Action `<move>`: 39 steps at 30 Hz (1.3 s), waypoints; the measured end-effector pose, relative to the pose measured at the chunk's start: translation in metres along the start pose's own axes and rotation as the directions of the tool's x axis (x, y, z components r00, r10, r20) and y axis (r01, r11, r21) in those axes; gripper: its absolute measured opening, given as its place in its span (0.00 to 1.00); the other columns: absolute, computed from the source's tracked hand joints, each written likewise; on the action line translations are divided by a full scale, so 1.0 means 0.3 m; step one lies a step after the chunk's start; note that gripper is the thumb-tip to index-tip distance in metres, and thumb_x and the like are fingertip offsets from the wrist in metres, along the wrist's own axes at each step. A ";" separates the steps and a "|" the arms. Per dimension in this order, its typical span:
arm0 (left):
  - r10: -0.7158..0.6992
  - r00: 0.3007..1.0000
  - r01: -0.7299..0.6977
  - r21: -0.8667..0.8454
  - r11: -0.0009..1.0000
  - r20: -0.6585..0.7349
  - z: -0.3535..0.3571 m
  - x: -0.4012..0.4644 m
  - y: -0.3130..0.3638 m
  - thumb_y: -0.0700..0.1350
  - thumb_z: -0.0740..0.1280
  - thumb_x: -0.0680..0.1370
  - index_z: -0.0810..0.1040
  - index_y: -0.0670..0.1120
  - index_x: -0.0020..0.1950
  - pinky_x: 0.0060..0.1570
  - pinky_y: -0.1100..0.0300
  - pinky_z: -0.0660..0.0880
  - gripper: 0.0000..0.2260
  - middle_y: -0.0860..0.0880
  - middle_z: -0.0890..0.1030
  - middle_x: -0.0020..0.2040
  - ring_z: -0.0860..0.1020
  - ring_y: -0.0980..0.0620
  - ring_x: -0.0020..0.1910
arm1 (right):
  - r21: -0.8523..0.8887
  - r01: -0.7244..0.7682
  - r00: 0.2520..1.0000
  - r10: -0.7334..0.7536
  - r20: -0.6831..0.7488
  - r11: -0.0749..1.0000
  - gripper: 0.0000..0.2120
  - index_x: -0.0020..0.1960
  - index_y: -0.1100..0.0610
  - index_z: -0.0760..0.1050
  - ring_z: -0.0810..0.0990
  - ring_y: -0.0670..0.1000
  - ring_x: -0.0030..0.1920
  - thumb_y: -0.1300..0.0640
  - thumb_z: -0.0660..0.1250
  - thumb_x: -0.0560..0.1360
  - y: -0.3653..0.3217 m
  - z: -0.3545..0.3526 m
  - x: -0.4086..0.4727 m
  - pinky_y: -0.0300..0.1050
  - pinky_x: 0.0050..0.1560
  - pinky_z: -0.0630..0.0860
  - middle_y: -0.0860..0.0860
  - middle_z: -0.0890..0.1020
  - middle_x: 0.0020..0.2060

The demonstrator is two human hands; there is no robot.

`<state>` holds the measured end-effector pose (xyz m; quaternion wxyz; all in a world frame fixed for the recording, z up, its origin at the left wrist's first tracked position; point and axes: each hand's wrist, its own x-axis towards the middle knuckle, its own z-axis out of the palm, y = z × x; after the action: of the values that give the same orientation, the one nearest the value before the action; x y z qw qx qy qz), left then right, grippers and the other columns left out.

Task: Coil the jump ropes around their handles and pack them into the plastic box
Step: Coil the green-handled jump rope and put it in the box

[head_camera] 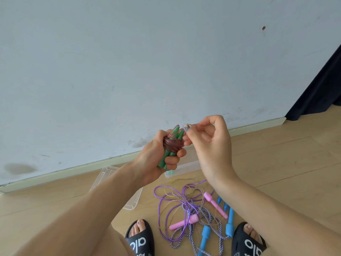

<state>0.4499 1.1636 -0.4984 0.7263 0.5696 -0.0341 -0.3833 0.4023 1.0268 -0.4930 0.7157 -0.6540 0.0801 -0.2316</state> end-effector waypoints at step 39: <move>0.037 0.992 -0.050 -0.105 0.993 -0.124 0.041 0.056 -0.003 0.51 0.51 0.81 0.74 0.46 0.40 0.26 0.61 0.58 0.18 0.47 0.71 0.33 0.56 0.52 0.29 | -0.250 0.224 0.959 -0.168 0.229 0.942 0.04 0.46 0.61 0.81 0.83 0.51 0.32 0.67 0.69 0.76 0.050 -0.025 0.072 0.44 0.37 0.78 0.51 0.78 0.44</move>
<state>0.4552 1.1436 -0.5014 0.7649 0.5511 0.0185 -0.3330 0.4216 1.0113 -0.5044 0.5962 -0.7715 -0.0287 -0.2201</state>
